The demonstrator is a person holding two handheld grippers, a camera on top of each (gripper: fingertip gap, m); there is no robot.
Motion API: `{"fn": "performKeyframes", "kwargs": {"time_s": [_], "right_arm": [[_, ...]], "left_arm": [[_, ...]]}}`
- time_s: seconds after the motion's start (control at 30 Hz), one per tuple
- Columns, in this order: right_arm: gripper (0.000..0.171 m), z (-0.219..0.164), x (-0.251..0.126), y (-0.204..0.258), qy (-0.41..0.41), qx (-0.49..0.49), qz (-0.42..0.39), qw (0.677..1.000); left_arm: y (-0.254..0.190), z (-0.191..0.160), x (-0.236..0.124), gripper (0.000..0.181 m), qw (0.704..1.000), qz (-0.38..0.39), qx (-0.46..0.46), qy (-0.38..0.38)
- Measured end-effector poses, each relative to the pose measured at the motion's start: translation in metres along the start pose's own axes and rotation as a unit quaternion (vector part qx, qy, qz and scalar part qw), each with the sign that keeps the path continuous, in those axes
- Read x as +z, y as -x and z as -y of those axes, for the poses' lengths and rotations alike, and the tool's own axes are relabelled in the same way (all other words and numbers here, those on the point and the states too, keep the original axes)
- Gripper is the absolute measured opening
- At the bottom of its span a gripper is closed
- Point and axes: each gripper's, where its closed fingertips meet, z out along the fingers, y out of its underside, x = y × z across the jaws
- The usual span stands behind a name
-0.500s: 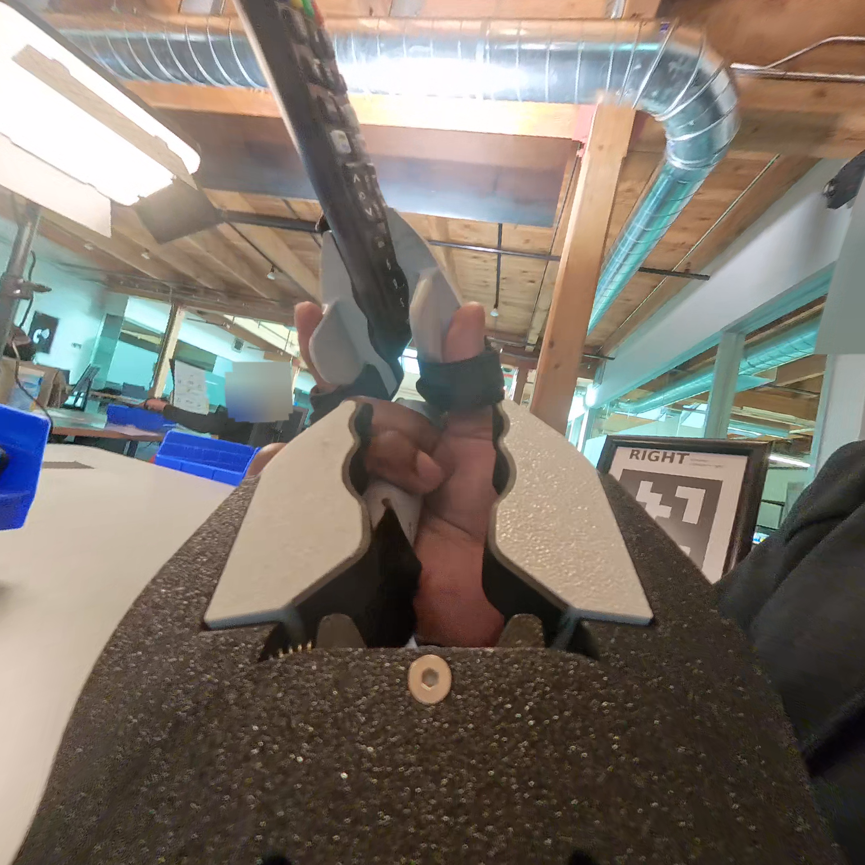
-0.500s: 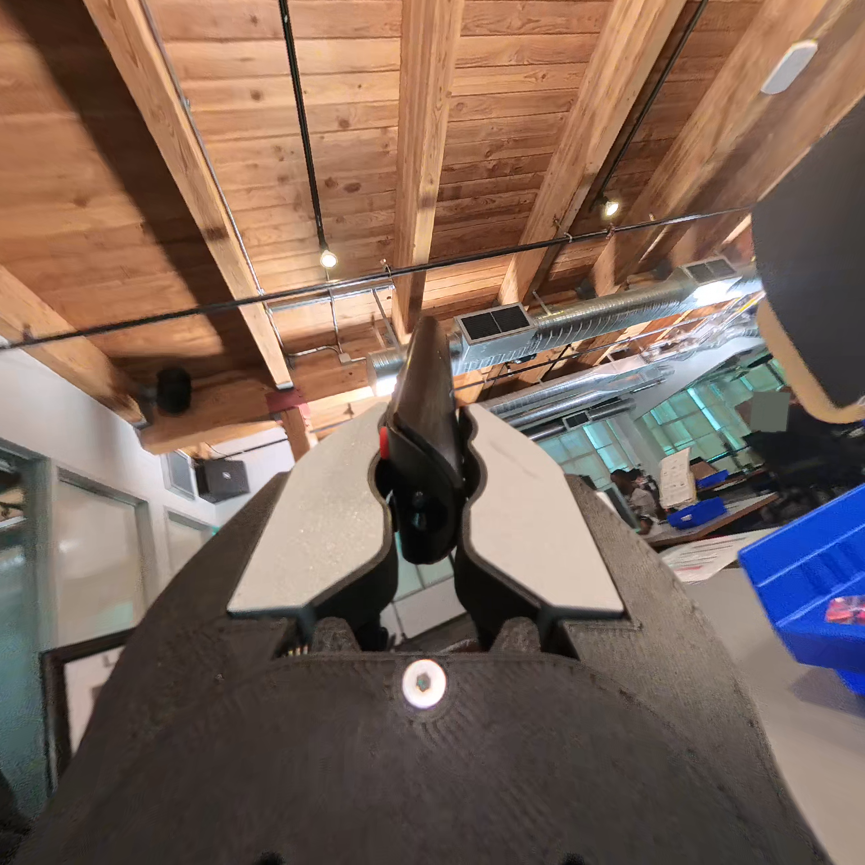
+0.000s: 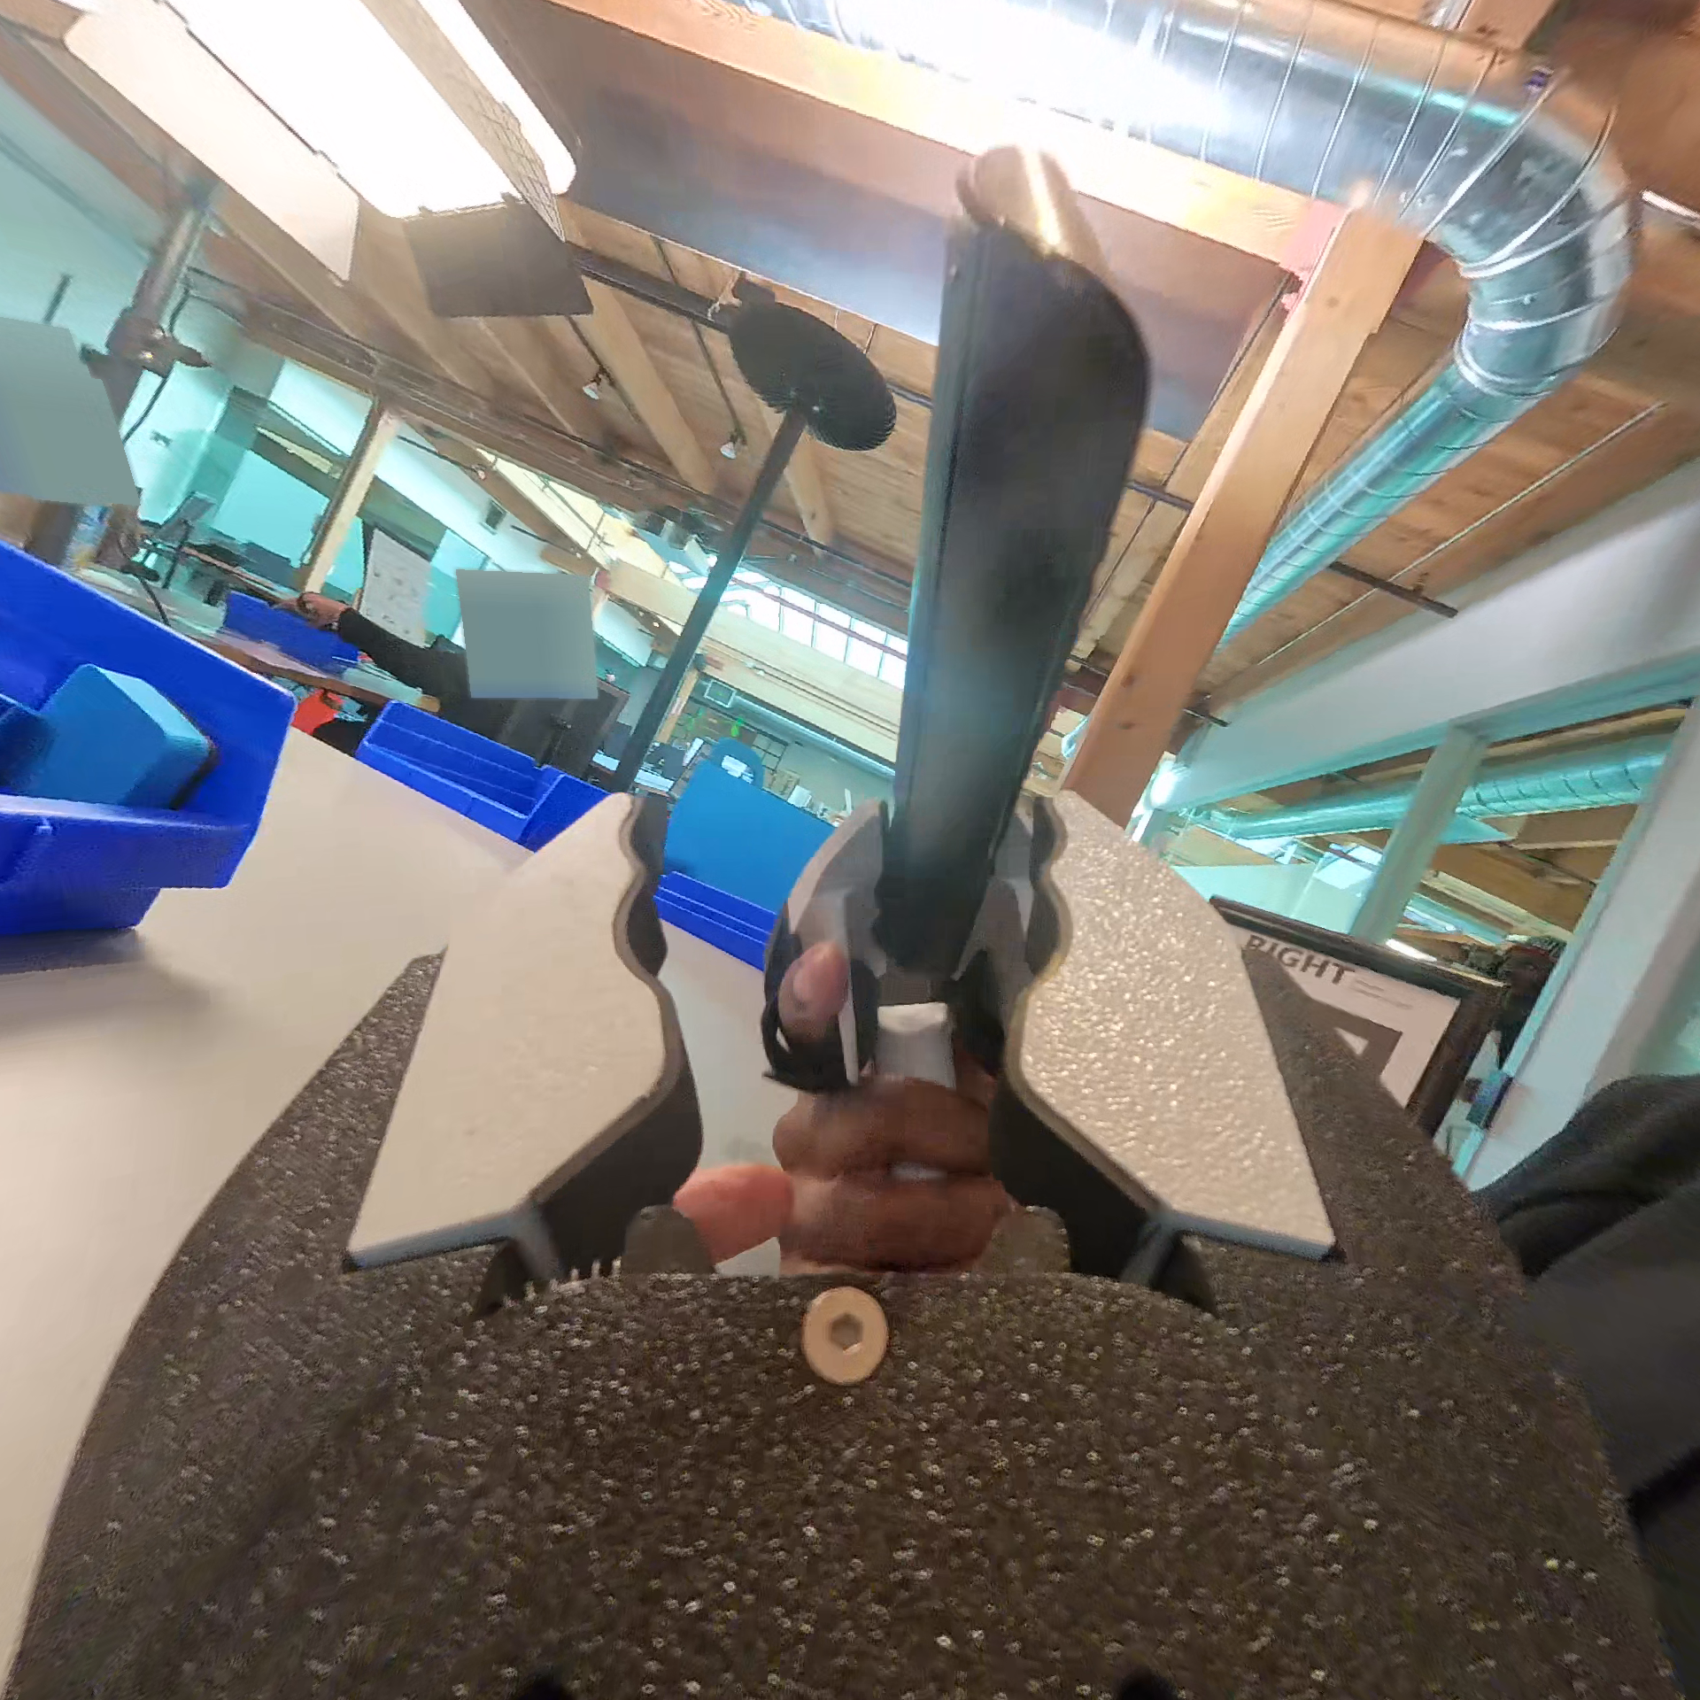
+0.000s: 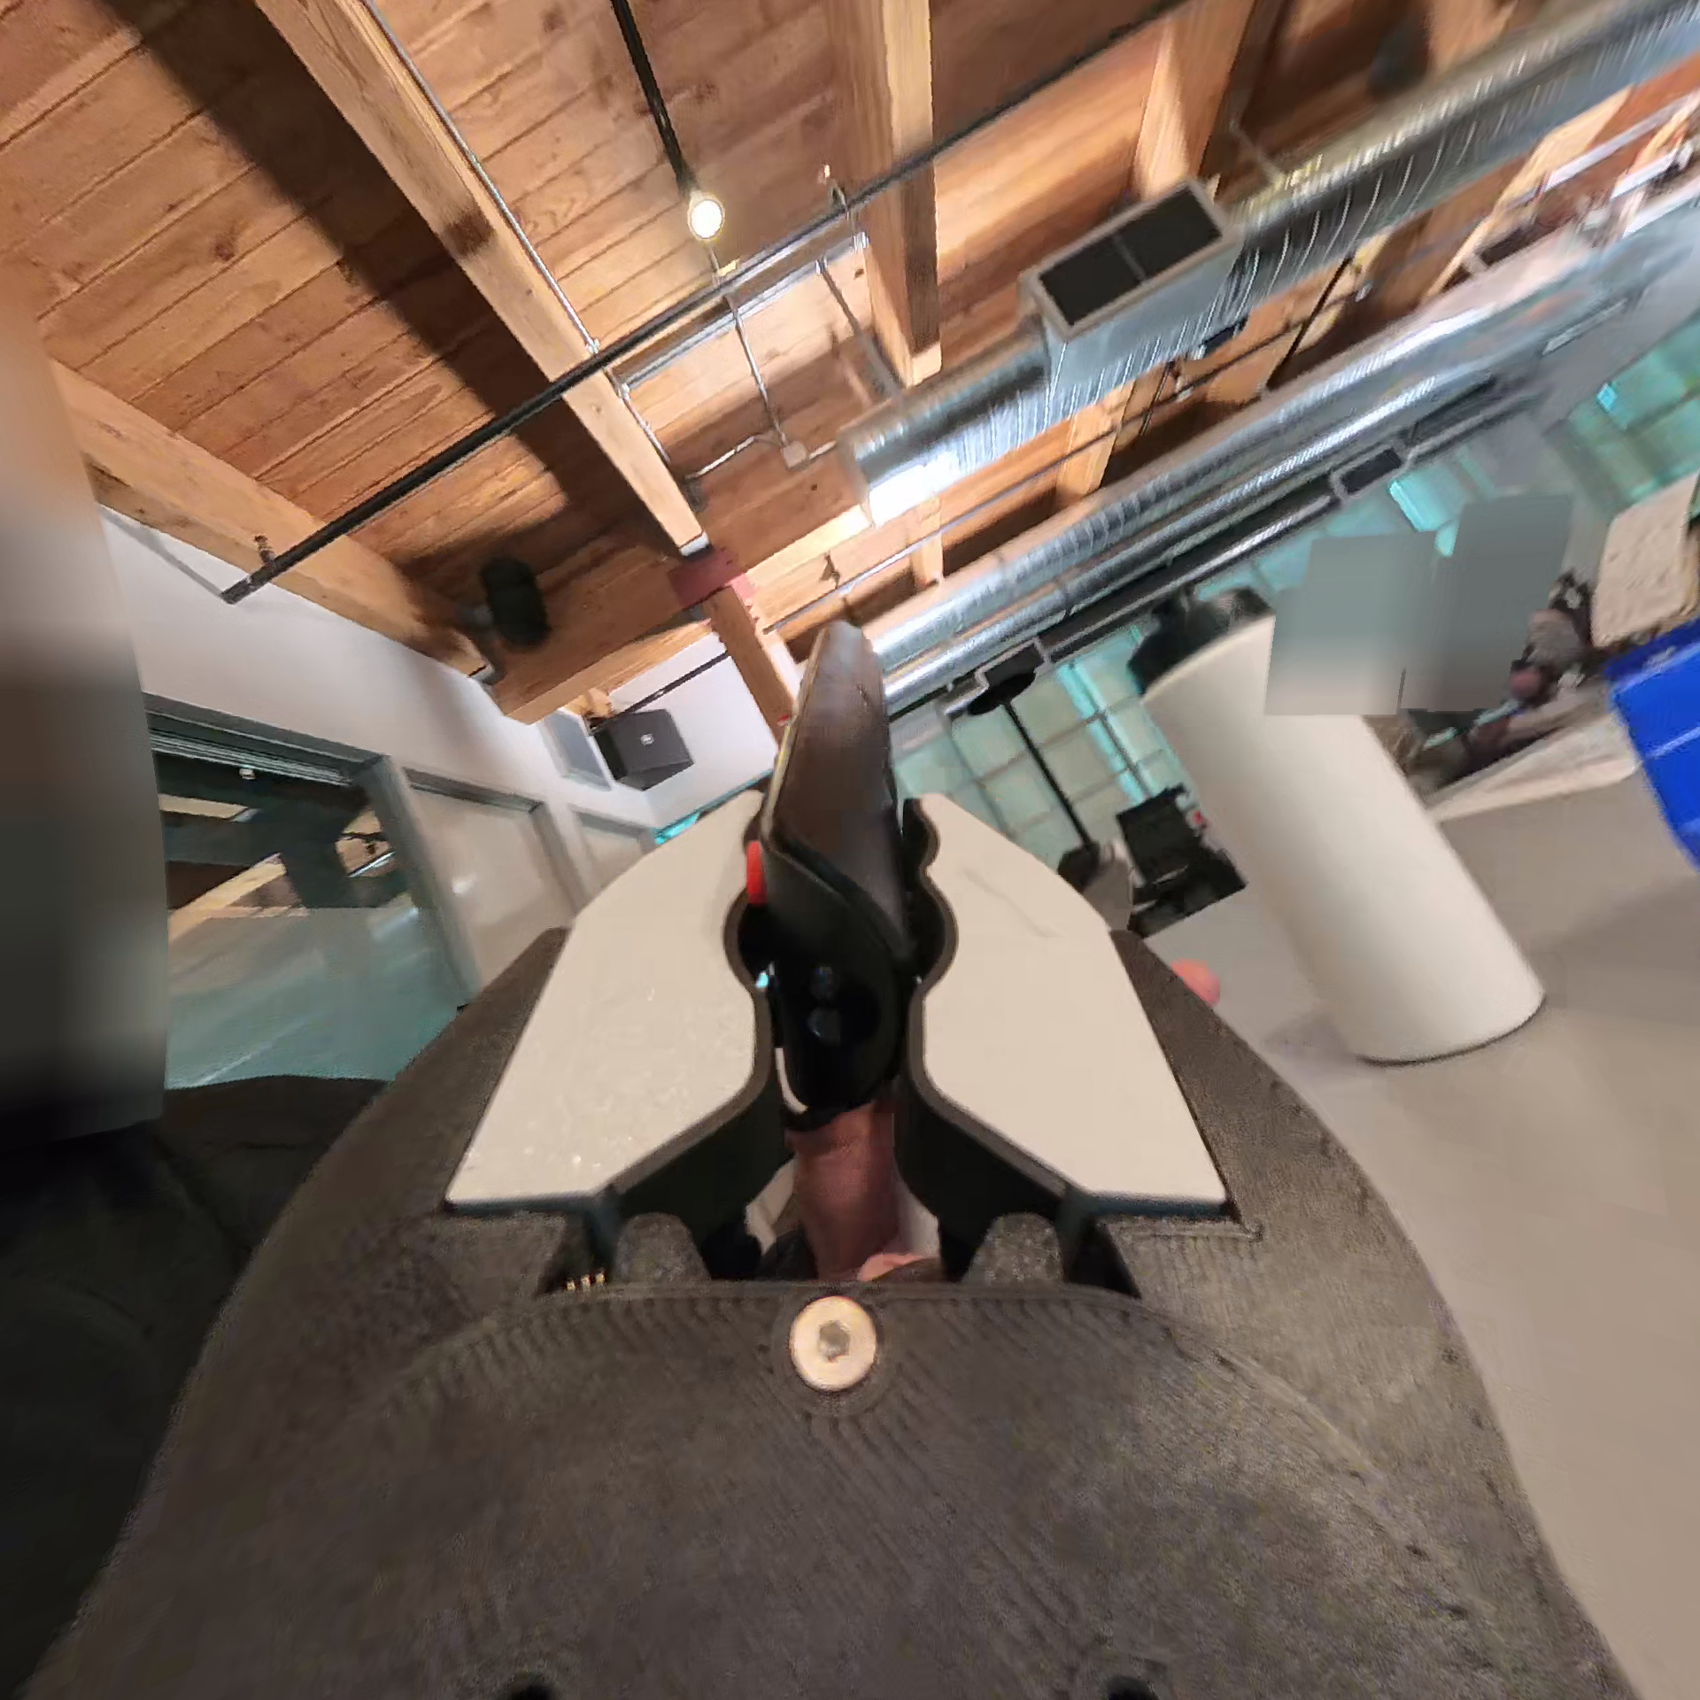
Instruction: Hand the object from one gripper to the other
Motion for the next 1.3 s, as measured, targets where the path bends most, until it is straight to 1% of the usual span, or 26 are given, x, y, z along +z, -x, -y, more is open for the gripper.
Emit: {"fn": "performKeyframes", "kwargs": {"time_s": [0.07,0.1,0.13,0.17,0.23,0.3,0.37,0.43,0.5,0.6,0.63,0.67,0.77,0.8,0.83,0.9,0.97,1.07,1.13,1.17,1.2,1.3], "right_arm": [[0.025,-0.017,0.006,-0.005,0.032,0.031,0.003,0.999],[0.025,-0.023,0.007,-0.008,0.042,0.039,-0.004,0.998],[0.025,-0.028,0.009,-0.012,0.053,0.041,-0.015,0.998],[0.025,-0.031,0.010,-0.014,0.062,0.038,-0.023,0.997],[0.026,-0.033,0.012,-0.013,0.068,0.022,-0.028,0.997],[0.030,-0.034,0.012,-0.022,0.071,0.009,-0.063,0.995],[0.043,-0.035,0.011,-0.034,0.075,0.005,-0.107,0.991],[0.057,-0.036,0.009,-0.042,0.080,-0.002,-0.143,0.986],[0.058,-0.034,0.006,-0.047,0.075,-0.023,-0.173,0.982],[0.058,-0.031,0.003,-0.046,0.066,-0.070,-0.205,0.974],[0.059,-0.032,0.004,-0.044,0.066,-0.086,-0.210,0.972],[0.060,-0.033,0.005,-0.040,0.067,-0.099,-0.210,0.970],[0.065,-0.043,0.015,-0.020,0.068,-0.099,-0.180,0.976],[0.066,-0.047,0.019,-0.011,0.071,-0.092,-0.165,0.979],[0.071,-0.051,0.023,-0.002,0.075,-0.086,-0.152,0.982],[0.073,-0.056,0.028,0.012,0.081,-0.078,-0.136,0.984],[0.076,-0.061,0.030,0.020,0.087,-0.074,-0.138,0.984],[0.079,-0.066,0.030,0.020,0.099,-0.064,-0.164,0.979],[0.076,-0.068,0.028,0.014,0.113,-0.064,-0.191,0.973],[0.072,-0.070,0.026,0.011,0.120,-0.064,-0.200,0.970],[0.065,-0.072,0.025,0.010,0.125,-0.062,-0.200,0.970],[0.046,-0.069,0.021,0.006,0.115,-0.060,-0.208,0.969]], "left_arm": [[-0.003,0.000,-0.001,0.066,0.999,-0.006,0.030,-0.009],[-0.005,0.000,-0.002,0.054,0.999,-0.008,0.045,-0.015],[-0.008,0.002,-0.004,0.036,0.998,-0.015,0.060,-0.019],[-0.011,0.003,-0.005,0.028,0.997,-0.018,0.073,-0.022],[-0.011,0.004,-0.008,0.028,0.995,-0.015,0.096,-0.019],[-0.008,0.006,-0.011,0.028,0.991,0.009,0.132,-0.022],[-0.005,0.009,-0.013,0.027,0.980,0.044,0.195,-0.021],[-0.004,0.014,-0.016,0.027,0.958,0.083,0.274,-0.018],[-0.005,0.025,-0.021,0.026,0.914,0.130,0.384,-0.031],[0.000,0.043,-0.030,0.026,0.831,0.206,0.516,-0.036],[0.003,0.047,-0.033,0.026,0.799,0.230,0.554,-0.034],[0.008,0.050,-0.036,0.026,0.762,0.256,0.594,-0.026],[0.020,0.051,-0.040,0.026,0.639,0.316,0.701,0.014],[0.020,0.050,-0.040,0.026,0.607,0.324,0.725,0.020],[0.020,0.049,-0.039,0.026,0.583,0.333,0.741,0.026],[0.019,0.046,-0.037,0.026,0.545,0.343,0.764,0.032],[0.020,0.043,-0.036,0.026,0.507,0.352,0.785,0.041],[0.016,0.036,-0.032,0.026,0.461,0.350,0.814,0.046],[0.016,0.030,-0.029,0.026,0.431,0.346,0.831,0.055],[0.015,0.027,-0.027,0.026,0.425,0.338,0.838,0.058],[0.015,0.025,-0.026,0.026,0.422,0.335,0.840,0.060],[0.020,0.027,-0.028,0.027,0.426,0.339,0.836,0.067]]}}
